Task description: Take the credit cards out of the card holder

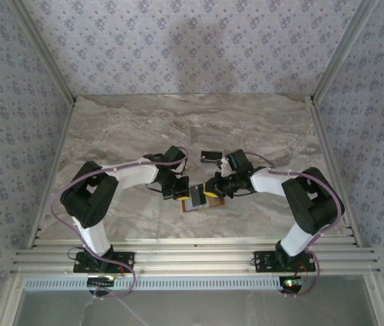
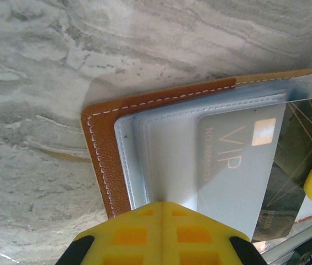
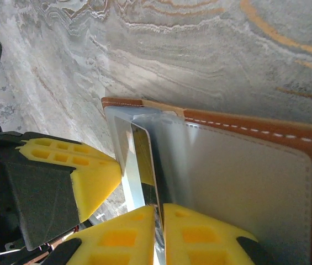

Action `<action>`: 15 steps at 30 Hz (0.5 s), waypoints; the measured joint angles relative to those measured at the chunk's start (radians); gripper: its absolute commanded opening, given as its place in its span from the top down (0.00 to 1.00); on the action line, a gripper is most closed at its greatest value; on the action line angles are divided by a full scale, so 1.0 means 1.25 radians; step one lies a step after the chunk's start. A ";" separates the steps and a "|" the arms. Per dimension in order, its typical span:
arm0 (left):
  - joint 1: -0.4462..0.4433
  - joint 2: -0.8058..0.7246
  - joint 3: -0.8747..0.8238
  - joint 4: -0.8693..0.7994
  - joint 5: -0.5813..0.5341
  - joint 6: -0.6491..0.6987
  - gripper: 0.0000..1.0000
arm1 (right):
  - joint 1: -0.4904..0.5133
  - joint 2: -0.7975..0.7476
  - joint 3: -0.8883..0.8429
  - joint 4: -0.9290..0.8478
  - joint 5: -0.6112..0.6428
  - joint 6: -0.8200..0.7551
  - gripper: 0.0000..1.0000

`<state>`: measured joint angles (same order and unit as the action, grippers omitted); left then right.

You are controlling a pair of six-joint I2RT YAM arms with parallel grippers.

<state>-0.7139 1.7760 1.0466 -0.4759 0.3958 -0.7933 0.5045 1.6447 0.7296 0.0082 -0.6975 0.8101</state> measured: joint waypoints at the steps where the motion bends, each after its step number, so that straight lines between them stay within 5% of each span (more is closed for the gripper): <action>1: 0.000 0.000 0.000 0.000 0.000 0.000 0.97 | 0.001 0.000 0.000 0.001 0.000 0.002 0.92; 15: 0.000 0.000 0.030 -0.039 -0.015 0.000 0.94 | 0.003 -0.002 0.000 -0.025 0.002 -0.011 0.95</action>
<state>-0.7143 1.7756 1.0843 -0.5247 0.3767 -0.7933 0.5083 1.6424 0.7296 -0.0227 -0.6956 0.7963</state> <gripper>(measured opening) 0.060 0.055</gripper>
